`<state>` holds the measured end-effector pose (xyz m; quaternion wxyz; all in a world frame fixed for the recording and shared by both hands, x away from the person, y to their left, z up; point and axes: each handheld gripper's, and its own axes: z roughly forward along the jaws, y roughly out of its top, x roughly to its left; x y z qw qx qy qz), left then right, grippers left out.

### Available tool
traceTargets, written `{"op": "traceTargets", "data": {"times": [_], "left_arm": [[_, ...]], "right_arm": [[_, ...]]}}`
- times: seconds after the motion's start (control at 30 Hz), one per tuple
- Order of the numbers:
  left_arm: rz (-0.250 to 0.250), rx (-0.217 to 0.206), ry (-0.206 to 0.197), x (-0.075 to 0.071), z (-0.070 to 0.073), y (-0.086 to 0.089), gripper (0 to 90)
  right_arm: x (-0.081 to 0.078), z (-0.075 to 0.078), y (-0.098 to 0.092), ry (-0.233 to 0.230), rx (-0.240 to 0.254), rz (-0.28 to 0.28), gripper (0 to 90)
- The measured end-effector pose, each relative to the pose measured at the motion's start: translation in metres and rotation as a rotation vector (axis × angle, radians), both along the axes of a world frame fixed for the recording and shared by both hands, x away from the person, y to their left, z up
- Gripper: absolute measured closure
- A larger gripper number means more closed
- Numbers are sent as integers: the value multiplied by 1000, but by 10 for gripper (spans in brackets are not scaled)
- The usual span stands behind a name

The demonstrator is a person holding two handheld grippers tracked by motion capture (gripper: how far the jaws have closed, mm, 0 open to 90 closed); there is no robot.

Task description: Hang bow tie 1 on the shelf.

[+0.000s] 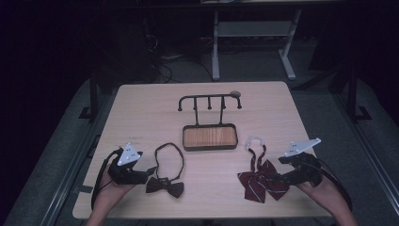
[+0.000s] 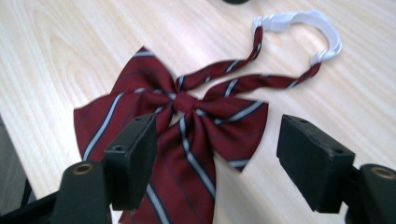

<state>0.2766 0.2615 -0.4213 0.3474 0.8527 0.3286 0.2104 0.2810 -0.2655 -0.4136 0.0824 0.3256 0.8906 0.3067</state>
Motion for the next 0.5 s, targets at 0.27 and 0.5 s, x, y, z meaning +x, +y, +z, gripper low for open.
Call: {"op": "traceTargets", "data": {"times": [0.27,0.5], "left_arm": [[2,-5,-4,1,0,3,250],[0,1,-5,1,0,2,250]], "right_arm": [[19,13,16,10,-41,9,309],[33,16,25,37,-31,26,308]]}}
